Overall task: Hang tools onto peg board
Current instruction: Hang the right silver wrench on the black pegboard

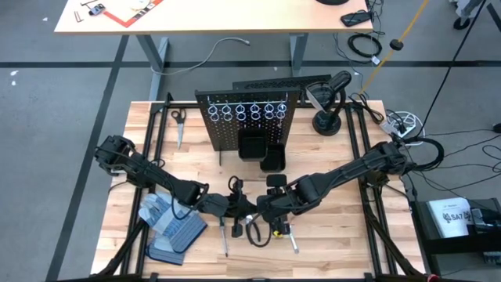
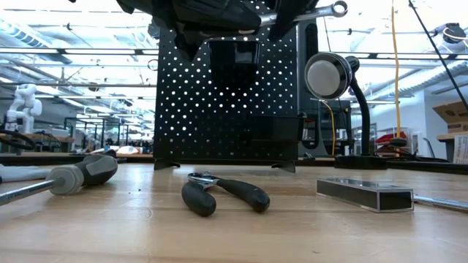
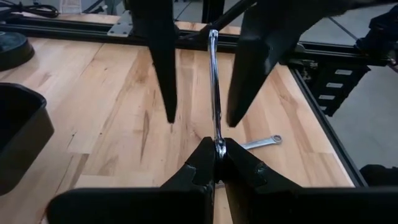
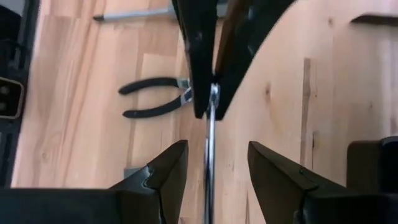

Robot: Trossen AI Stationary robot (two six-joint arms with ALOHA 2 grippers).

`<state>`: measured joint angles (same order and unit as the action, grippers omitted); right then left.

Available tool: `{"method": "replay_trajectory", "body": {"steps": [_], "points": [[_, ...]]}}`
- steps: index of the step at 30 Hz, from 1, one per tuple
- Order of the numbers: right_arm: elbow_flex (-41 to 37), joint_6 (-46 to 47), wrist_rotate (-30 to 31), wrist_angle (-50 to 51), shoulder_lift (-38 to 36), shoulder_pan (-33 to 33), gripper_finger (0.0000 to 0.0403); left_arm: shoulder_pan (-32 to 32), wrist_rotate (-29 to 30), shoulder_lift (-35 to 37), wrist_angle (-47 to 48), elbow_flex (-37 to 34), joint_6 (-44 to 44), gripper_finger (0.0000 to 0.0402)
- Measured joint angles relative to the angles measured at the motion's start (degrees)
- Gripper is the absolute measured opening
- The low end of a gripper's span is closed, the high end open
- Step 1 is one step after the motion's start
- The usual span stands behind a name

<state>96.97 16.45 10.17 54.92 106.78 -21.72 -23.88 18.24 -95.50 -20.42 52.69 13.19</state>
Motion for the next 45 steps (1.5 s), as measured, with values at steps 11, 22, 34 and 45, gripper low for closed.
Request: {"method": "replay_trajectory", "body": {"steps": [11, 22, 34, 45], "points": [[0.0, 0.0, -0.1, -0.9, 0.3, 0.1, 0.0068, 0.0, 0.1, 0.0, 0.2, 0.0, 0.0, 0.0018], [0.0, 0.5, -0.2, -2.1, 0.3, 0.1, 0.0005, 0.0, 0.3, 0.0, 0.2, 0.0, -0.1, 0.0019], [0.0, -0.4, 6.8, -4.3, -2.3, -0.6, 0.0004, -3.5, 12.5, 10.4, 8.4, 0.0, -0.1, 0.0116], [0.0, -8.8, 27.5, -18.8, -10.5, 0.1, 0.0004, -10.0, 29.8, 19.2, 16.9, 0.0, -0.1, 0.012]]}}
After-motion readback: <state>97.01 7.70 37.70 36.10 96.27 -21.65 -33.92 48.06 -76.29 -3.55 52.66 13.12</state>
